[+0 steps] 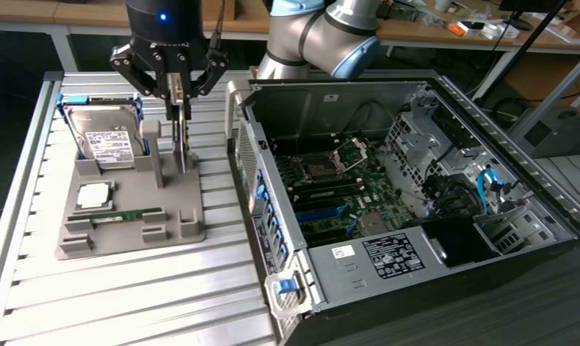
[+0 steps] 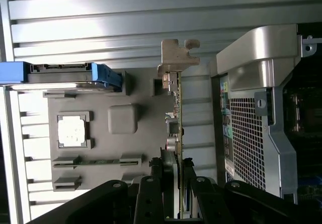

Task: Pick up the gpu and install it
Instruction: 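Pick up the gpu and move the gpu toward the slot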

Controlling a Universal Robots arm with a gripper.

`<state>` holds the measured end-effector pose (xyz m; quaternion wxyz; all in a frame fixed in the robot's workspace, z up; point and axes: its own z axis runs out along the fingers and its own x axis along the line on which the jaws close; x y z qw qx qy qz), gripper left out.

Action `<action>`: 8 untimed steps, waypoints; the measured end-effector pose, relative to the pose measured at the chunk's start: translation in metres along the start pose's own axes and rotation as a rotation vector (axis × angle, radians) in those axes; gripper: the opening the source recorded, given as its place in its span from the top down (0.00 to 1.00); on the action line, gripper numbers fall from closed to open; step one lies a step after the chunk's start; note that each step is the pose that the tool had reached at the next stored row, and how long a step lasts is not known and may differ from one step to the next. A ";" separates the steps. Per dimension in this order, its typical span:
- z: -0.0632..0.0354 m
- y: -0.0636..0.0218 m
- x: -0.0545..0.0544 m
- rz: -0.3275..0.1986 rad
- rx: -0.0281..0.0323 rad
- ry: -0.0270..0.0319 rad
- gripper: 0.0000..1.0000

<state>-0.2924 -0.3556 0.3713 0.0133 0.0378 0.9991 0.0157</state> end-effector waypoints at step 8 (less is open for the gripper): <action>-0.0121 0.0004 0.000 0.000 0.0000 0.0000 0.73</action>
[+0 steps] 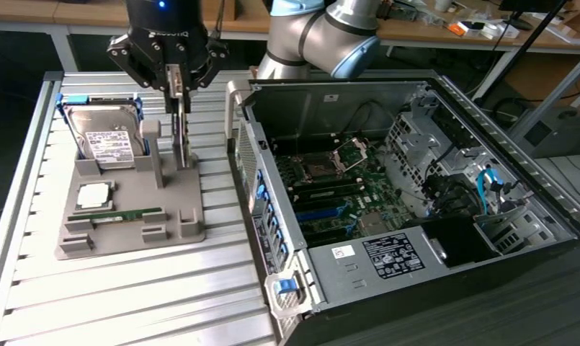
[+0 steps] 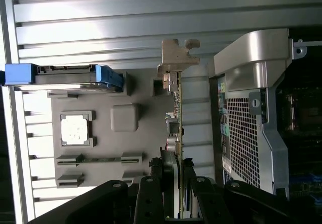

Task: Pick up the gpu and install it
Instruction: 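Pick up the gpu and move the gpu toward the slot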

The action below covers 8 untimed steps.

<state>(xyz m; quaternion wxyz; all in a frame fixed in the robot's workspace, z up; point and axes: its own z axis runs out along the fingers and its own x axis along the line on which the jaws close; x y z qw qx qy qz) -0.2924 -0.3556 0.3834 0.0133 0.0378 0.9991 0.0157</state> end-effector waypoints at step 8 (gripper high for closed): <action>-0.0139 0.0005 0.000 0.000 0.0000 0.0000 0.73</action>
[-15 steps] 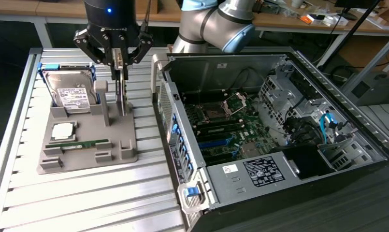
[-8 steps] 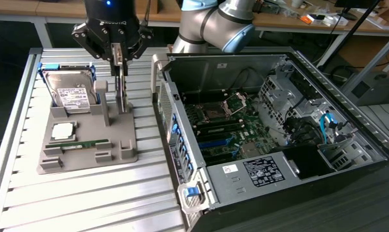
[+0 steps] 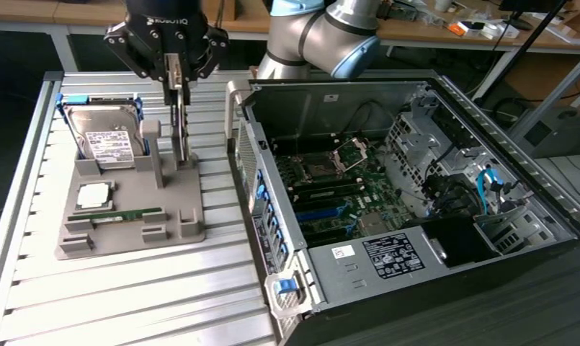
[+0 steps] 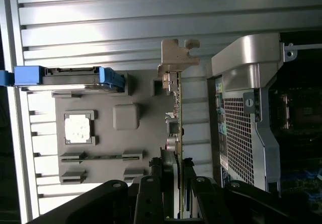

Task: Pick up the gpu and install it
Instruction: 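Pick up the gpu and move the gpu toward the slot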

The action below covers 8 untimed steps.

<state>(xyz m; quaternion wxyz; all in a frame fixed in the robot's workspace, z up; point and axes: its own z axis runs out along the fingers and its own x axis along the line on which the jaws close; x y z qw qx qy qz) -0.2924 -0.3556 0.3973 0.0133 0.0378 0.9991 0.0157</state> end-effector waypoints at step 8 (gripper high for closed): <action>-0.0125 0.0004 0.000 0.000 0.0000 0.0000 0.73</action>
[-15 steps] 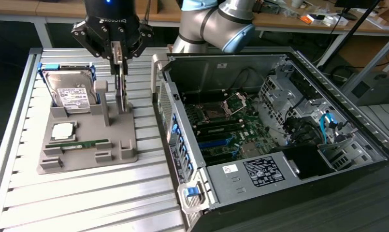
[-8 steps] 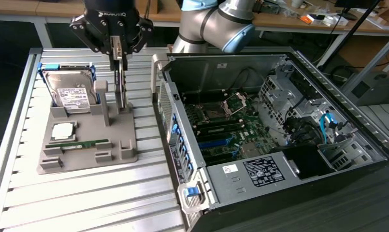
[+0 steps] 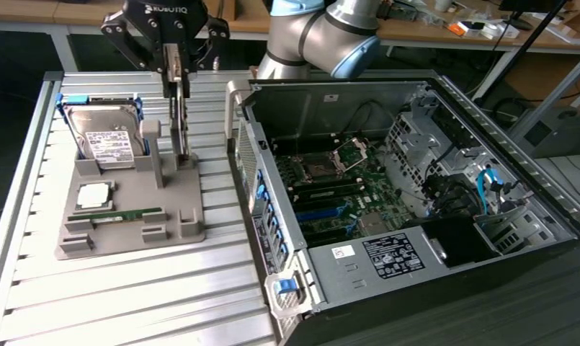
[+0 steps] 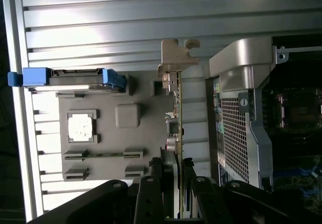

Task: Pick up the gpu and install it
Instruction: 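Pick up the gpu and move the gpu toward the slot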

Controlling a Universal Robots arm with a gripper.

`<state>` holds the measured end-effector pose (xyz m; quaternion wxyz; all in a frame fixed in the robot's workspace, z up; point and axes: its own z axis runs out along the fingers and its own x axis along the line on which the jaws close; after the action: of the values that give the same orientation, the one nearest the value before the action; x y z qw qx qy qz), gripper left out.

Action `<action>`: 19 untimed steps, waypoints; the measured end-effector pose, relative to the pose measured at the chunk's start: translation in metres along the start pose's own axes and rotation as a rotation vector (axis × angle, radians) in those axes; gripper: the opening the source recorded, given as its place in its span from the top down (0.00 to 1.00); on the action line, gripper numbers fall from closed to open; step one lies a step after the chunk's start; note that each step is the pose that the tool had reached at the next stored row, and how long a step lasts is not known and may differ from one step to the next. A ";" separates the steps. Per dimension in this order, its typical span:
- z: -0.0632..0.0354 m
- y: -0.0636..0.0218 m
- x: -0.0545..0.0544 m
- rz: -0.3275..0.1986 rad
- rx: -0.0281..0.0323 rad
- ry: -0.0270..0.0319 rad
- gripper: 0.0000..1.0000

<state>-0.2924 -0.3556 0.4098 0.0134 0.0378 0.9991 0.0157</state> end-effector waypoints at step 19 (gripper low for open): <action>-0.0241 0.0008 -0.001 0.000 0.0000 0.0000 0.73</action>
<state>-0.2923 -0.3556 0.4340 0.0133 0.0378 0.9991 0.0157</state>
